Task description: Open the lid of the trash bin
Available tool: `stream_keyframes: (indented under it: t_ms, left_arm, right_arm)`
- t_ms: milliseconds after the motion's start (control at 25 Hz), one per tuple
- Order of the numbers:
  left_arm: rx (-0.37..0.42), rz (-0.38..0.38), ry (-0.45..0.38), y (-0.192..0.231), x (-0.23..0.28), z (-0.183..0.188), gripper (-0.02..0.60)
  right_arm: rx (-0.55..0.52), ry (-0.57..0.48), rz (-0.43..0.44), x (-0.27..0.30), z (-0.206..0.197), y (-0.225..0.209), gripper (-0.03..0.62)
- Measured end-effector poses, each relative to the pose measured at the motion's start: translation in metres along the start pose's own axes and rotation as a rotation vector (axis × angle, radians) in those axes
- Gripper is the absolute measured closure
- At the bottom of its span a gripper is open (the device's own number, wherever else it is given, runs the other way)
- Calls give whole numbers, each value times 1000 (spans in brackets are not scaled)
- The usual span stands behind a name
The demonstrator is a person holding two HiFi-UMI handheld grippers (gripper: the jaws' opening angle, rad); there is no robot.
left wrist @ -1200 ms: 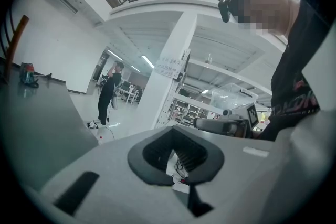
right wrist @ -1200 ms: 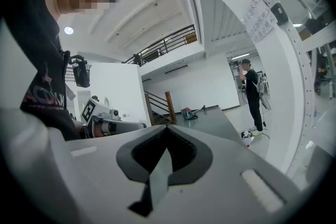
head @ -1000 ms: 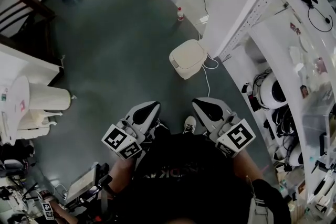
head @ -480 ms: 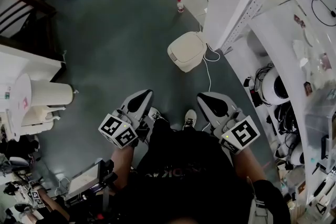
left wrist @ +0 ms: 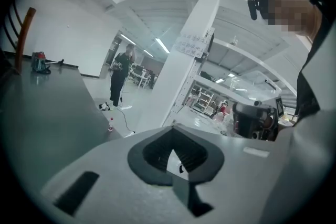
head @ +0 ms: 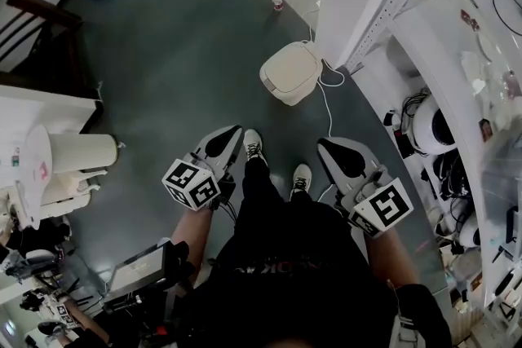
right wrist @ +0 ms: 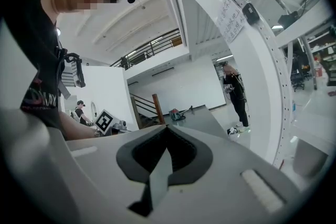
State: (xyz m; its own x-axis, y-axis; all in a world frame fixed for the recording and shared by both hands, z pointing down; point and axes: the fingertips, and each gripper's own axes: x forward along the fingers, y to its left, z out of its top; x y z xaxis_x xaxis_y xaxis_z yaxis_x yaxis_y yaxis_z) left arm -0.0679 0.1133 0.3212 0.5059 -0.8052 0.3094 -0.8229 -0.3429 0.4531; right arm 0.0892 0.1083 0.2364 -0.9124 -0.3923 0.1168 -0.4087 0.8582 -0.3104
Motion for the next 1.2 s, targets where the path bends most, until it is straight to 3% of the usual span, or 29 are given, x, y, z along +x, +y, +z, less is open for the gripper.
stream_keyframes:
  t_ms: [440,680,1200]
  left_arm:
    - [-16,-91,195,113,69,-33,580]
    - [59,-96,316,179,122,-72,580]
    - [108,-128,498,277,227,-180,580]
  right_arm:
    - [52,60,-233,53,-24,-43,586]
    - [105,76,-328,80,-45,-68,586]
    - [237,133,-430,142,-138,-144,586]
